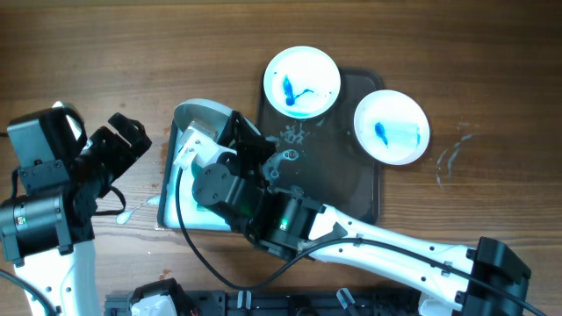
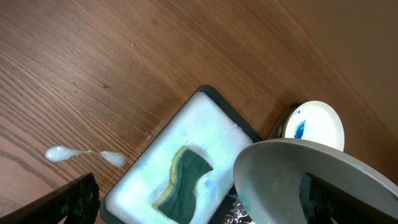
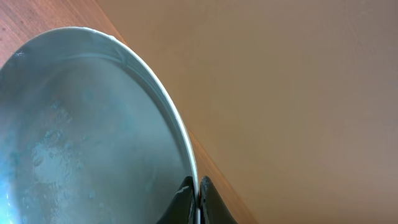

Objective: Clean dirty plates on tray and stack at the side
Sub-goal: 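Lift the plate with the right gripper and tilt it over the basin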

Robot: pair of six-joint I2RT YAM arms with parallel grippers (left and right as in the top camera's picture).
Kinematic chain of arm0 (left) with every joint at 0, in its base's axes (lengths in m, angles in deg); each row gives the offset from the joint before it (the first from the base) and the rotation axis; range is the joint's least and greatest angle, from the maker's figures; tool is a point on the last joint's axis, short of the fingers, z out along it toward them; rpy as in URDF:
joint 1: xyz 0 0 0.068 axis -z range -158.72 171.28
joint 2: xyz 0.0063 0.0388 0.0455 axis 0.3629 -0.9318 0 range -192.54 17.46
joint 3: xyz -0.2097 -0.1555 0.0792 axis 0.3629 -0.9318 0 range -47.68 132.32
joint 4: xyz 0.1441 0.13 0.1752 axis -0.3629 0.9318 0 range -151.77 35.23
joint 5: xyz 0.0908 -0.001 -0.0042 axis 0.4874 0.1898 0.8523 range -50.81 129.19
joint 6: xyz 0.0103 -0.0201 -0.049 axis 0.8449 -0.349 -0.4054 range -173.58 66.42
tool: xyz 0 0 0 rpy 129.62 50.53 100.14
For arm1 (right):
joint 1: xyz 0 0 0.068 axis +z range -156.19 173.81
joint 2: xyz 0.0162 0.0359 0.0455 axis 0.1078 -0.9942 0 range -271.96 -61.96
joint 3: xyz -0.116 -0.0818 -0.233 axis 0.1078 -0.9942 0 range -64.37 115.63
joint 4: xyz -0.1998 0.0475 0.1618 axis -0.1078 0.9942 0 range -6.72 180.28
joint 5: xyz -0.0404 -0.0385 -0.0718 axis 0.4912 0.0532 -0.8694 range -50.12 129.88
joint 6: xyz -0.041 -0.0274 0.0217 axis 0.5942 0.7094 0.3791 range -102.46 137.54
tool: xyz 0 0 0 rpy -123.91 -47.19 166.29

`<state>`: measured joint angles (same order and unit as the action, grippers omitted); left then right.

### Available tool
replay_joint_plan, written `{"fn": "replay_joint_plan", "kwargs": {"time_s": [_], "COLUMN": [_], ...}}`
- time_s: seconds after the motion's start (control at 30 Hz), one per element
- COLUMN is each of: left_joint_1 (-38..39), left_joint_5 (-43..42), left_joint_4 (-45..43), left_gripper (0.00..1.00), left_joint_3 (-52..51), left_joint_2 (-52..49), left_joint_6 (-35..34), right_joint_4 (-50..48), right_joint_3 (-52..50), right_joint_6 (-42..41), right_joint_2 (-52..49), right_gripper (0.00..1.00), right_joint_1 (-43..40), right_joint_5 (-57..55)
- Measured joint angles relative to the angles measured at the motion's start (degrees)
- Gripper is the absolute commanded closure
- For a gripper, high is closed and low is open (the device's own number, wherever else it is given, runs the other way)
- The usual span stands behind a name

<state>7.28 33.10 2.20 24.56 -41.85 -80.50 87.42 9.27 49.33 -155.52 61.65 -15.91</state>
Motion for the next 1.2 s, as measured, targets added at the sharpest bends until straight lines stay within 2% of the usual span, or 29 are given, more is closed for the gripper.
{"fn": "replay_joint_plan", "kwargs": {"time_s": [1.2], "left_joint_1": [0.0], "left_joint_5": [0.0], "left_joint_4": [0.0], "left_gripper": [0.0], "left_joint_3": [0.0], "left_joint_2": [0.0], "left_joint_6": [0.0], "right_joint_4": [-4.5], "right_joint_3": [0.0], "right_joint_6": [-0.8], "right_joint_2": [0.0], "right_gripper": [0.96], "right_joint_1": [0.0], "right_joint_5": [-1.2]}}
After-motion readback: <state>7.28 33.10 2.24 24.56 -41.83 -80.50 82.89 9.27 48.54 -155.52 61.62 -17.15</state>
